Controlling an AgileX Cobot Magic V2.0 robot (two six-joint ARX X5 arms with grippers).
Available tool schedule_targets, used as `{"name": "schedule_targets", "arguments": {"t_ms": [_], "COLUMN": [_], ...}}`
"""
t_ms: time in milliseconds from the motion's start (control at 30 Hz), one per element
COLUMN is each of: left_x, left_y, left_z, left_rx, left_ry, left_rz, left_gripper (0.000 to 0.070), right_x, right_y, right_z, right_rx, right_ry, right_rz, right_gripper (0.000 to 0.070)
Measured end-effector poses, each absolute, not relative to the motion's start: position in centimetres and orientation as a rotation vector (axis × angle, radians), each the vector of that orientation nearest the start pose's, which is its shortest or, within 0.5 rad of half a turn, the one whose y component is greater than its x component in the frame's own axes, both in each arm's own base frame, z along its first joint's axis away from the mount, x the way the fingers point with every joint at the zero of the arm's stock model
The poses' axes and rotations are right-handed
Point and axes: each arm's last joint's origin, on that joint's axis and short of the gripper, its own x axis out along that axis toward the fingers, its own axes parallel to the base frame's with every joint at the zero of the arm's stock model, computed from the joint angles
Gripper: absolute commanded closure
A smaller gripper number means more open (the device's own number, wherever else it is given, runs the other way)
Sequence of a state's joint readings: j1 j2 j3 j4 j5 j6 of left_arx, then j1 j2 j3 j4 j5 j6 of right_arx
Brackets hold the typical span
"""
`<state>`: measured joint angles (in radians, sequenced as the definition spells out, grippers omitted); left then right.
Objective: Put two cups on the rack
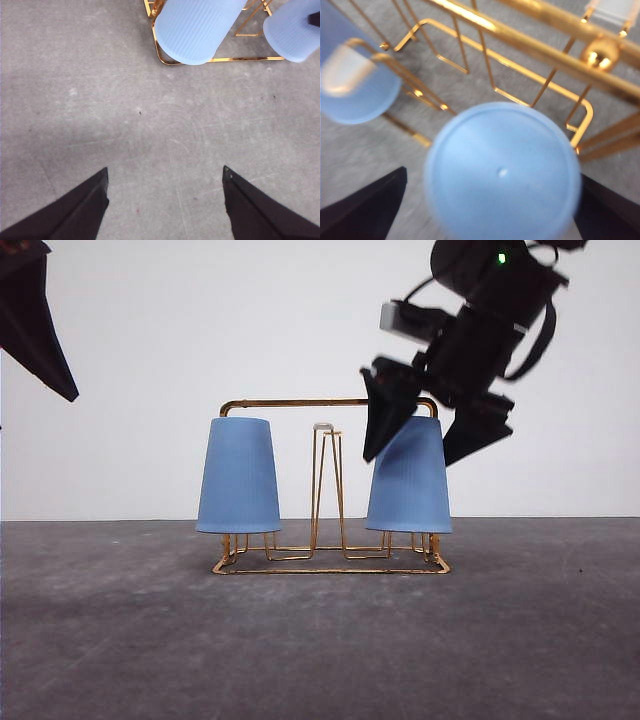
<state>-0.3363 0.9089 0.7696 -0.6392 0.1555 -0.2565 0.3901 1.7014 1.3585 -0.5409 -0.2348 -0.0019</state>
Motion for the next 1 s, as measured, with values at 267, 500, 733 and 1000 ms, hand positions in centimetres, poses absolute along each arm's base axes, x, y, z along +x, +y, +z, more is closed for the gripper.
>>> {"name": "schedule_targets", "arguments": {"t_ms": [267, 500, 733, 1000], "left_x": [16.5, 16.2, 16.3, 16.5], "left_y": [-6.2, -6.2, -6.2, -6.2], "left_z": [26.8, 26.6, 26.7, 26.8], "left_rx": [-0.164, -0.146, -0.123, -0.062], "left_ry": [0.857, 0.888, 0.87, 0.835], "left_rz": [-0.359, -0.359, -0.373, -0.407], "left_gripper": [0.0282, 0.0282, 0.0282, 0.028], "right_x": [29.4, 25.1, 19.8, 15.9], "right_y": [12.8, 11.1, 9.1, 7.4], "right_z": [31.5, 29.9, 27.3, 23.1], "right_rx": [-0.072, -0.063, -0.027, 0.051], "right_ry": [1.006, 0.91, 0.717, 0.628], "right_rz": [0.57, 0.584, 0.642, 0.616], "right_gripper": [0.011, 0.0138, 0.0152, 0.0166]}}
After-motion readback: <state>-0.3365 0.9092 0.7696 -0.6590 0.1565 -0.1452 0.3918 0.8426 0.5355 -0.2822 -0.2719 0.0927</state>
